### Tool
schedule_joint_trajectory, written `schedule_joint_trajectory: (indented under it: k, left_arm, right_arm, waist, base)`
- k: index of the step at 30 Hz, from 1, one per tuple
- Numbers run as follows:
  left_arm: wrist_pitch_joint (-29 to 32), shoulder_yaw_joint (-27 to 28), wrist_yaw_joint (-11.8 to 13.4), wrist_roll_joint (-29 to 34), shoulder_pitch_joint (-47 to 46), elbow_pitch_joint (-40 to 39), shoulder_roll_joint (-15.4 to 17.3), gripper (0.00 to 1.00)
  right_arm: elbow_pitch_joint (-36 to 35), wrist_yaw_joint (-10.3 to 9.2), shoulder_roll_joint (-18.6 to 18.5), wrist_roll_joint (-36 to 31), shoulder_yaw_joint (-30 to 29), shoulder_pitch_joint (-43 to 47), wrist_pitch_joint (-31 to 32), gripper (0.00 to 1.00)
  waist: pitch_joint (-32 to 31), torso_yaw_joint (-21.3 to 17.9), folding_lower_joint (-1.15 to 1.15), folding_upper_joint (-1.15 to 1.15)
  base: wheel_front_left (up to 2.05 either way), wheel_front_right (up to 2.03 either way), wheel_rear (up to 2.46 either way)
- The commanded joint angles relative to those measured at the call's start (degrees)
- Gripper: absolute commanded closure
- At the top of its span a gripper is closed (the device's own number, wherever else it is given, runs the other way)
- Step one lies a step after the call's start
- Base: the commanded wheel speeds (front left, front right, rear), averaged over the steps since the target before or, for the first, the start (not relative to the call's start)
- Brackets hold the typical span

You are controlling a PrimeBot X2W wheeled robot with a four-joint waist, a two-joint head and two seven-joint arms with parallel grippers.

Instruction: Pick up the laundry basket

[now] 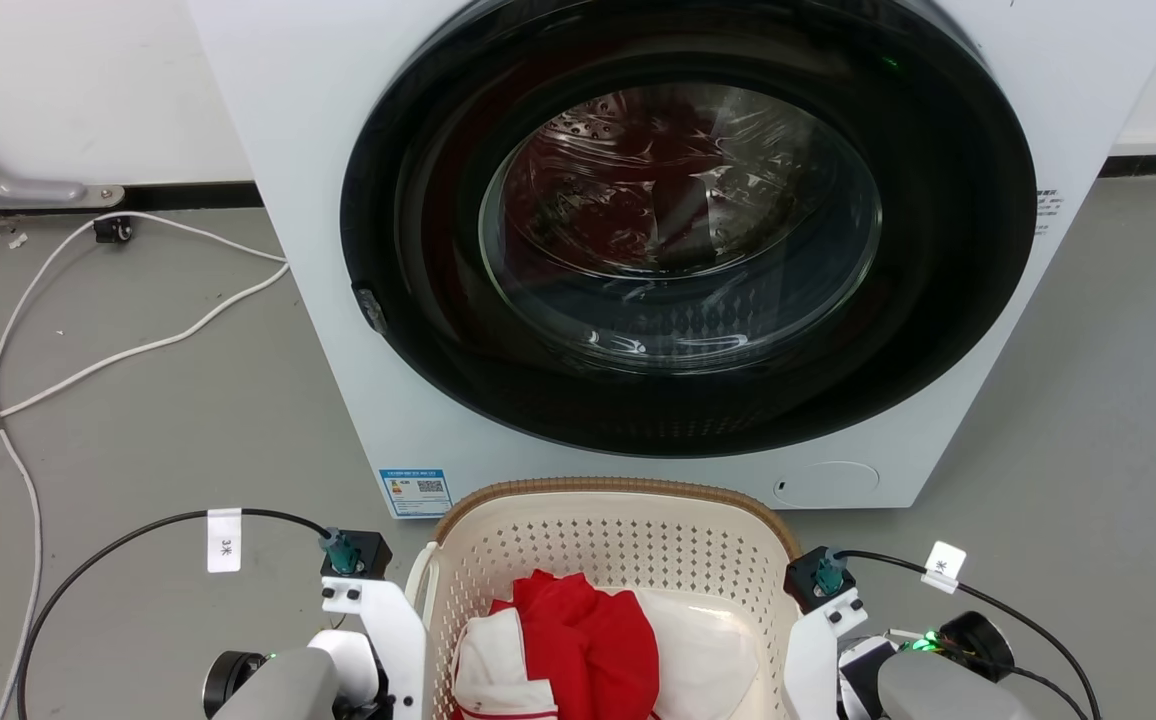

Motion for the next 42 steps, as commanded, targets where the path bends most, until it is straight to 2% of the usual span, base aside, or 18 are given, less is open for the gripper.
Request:
schedule_joint_trajectory:
  k: [1, 18, 42]
  left_arm:
    - [-0.48, -0.3, 0.2, 0.05, -0.69, -0.46, 1.21, 1.0]
    - [-1.93, -3.19, 0.21, -3.29, -0.83, -0.01, 1.49, 1.0]
    - [-1.83, -6.5, 0.2, -6.87, -1.23, 0.44, 1.63, 1.0]
  right_arm:
    - [0.04, 0.82, -0.37, -0.26, 1.14, 0.03, 0.04, 1.0]
    - [0.93, 0.82, -0.32, 2.98, 5.03, -0.86, -1.47, 1.0]
    - [2.31, 0.83, -0.39, 4.68, 7.09, -1.21, -2.42, 1.0]
  waist:
    - [0.02, 0.04, 0.0, 0.0]
    - [-0.01, 0.33, 0.0, 0.0]
    - [0.28, 0.64, 0.0, 0.0]
  base:
    - [0.0, 0.0, 0.0]
    - [0.0, 0.0, 0.0]
    - [0.0, 0.0, 0.0]
